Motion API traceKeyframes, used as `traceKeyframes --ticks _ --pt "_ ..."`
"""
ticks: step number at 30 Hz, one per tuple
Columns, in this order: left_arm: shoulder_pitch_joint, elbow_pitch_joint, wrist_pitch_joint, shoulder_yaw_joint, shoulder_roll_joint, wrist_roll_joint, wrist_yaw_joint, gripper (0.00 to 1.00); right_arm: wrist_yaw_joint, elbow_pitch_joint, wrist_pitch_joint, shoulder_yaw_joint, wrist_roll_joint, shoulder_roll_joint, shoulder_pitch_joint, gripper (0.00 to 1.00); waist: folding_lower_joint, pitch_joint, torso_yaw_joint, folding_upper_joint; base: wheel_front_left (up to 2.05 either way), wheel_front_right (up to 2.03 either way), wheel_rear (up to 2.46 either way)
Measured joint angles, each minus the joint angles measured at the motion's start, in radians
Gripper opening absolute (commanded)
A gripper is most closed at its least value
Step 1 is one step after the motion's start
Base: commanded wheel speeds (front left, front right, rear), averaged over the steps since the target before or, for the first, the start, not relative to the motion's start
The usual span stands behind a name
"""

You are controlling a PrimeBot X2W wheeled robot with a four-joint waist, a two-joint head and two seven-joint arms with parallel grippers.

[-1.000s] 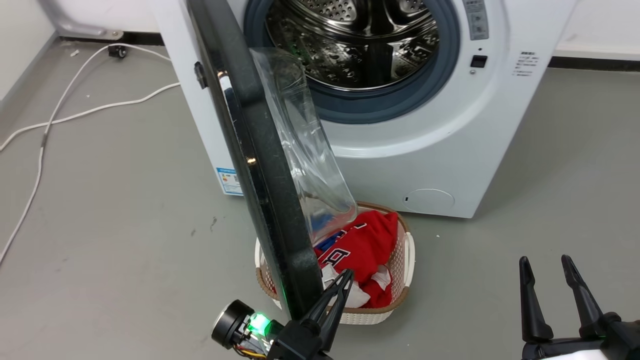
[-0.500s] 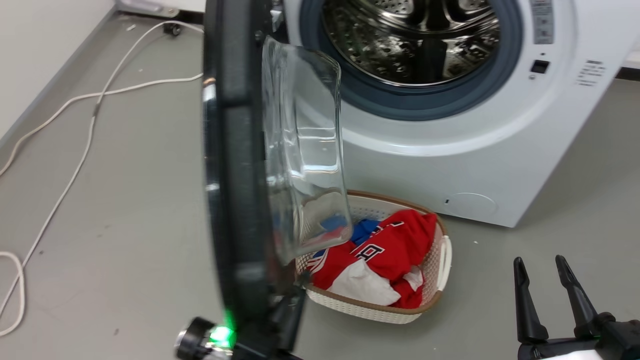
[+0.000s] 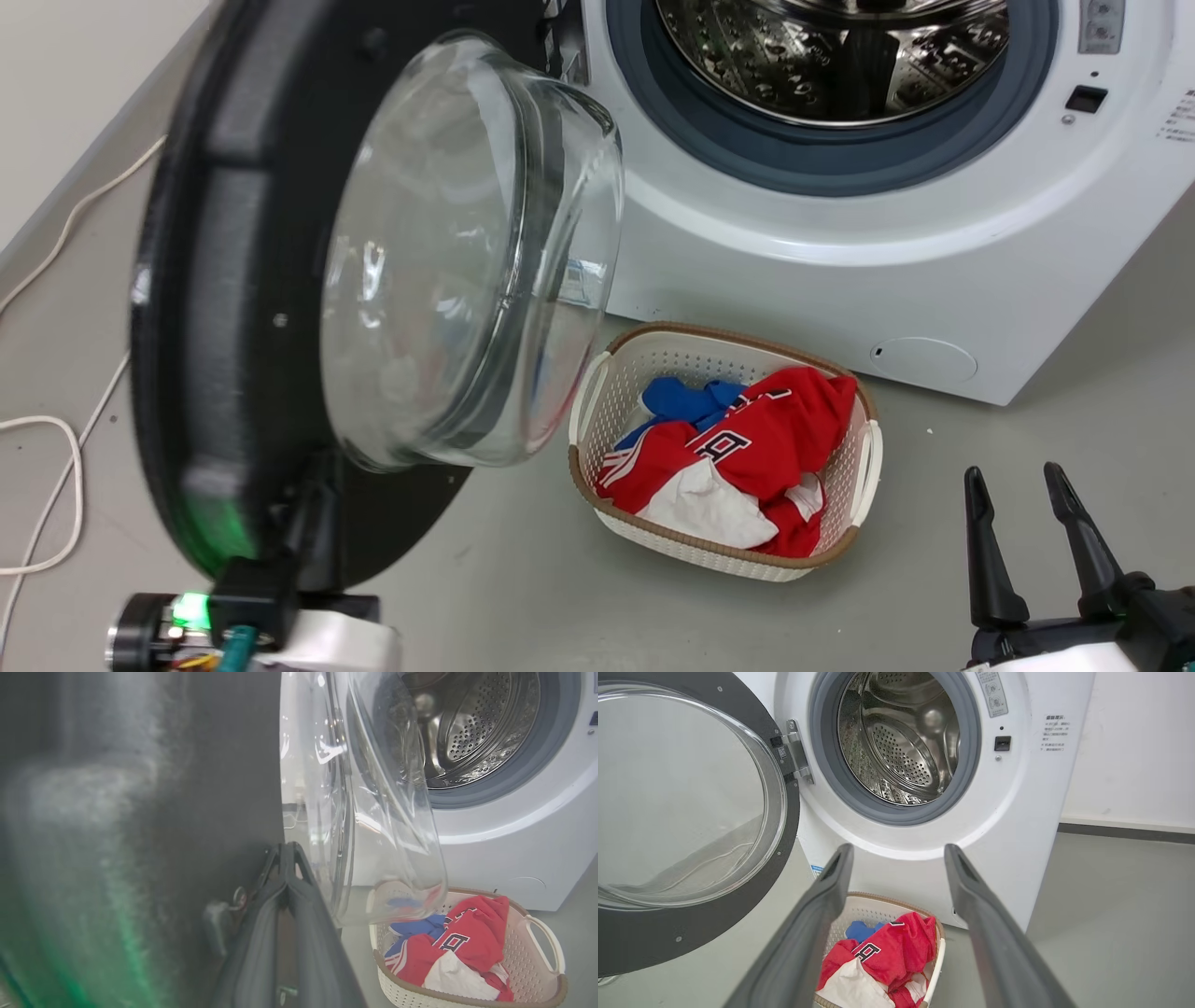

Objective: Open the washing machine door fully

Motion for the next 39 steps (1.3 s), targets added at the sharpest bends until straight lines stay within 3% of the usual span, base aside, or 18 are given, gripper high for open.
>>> traceKeyframes --ticks 17,39 --pt "-0.111 0.107 0.0 0.248 0.044 -0.072 0.012 0.0 0.0 -0.005 0.0 -0.006 -0.037 0.0 -0.042 1.0 0.0 0.072 -0.023 0.0 0.0 0.0 0.0" --pt "-0.312 0.356 0.0 0.525 0.117 -0.087 -0.073 0.0 0.0 -0.015 0.0 -0.012 -0.078 0.0 -0.08 1.0 -0.0001 0.158 -0.061 0.0 0.0 0.0 0.0"
